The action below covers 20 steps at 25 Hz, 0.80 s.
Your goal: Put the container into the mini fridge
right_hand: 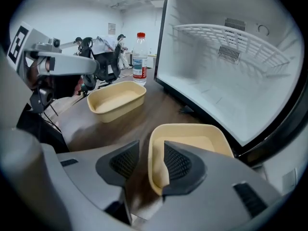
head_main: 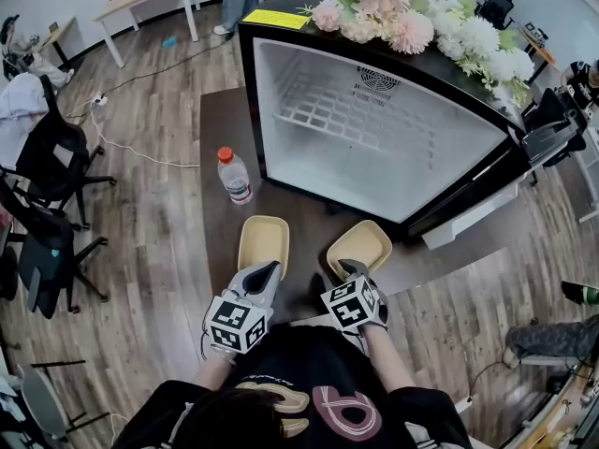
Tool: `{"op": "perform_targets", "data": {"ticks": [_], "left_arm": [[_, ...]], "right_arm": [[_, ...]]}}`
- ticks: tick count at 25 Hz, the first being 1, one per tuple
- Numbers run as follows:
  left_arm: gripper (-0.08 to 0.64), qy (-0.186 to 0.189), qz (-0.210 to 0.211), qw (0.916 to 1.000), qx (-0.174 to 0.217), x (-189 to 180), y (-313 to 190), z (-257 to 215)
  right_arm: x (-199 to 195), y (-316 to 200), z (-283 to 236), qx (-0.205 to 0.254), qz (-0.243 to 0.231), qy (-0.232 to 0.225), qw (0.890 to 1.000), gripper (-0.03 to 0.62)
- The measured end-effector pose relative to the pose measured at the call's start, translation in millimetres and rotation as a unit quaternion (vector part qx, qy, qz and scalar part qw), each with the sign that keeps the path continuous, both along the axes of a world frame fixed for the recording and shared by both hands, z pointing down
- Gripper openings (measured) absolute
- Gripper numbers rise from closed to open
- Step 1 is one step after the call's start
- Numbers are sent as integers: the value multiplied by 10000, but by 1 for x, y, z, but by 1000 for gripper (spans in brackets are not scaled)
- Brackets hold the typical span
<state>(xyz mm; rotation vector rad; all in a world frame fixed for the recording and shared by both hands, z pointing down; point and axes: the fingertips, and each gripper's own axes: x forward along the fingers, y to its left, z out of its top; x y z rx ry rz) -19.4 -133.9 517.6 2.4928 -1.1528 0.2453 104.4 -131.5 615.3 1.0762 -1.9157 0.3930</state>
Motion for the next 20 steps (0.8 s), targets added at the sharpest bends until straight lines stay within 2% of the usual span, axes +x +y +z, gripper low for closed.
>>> {"op": "perform_targets", "data": {"ticks": [3, 6, 13, 20], "left_arm": [[9, -2, -2, 10000, -1, 0, -4, 1], [9, 26, -55, 9999, -83, -3, -9, 5], [9, 17, -117, 9998, -129, -8, -15, 9], [9, 15, -104, 9997, -212, -8, -15, 14]], "right_arm": [[-1, -3, 6, -123, -72, 61, 9999, 159], [-2, -5, 8, -181, -85, 19, 9998, 129], [-1, -8, 13, -168, -164, 282, 9993, 41], [-1, -8, 10, -52, -200, 363, 9991, 29]]}}
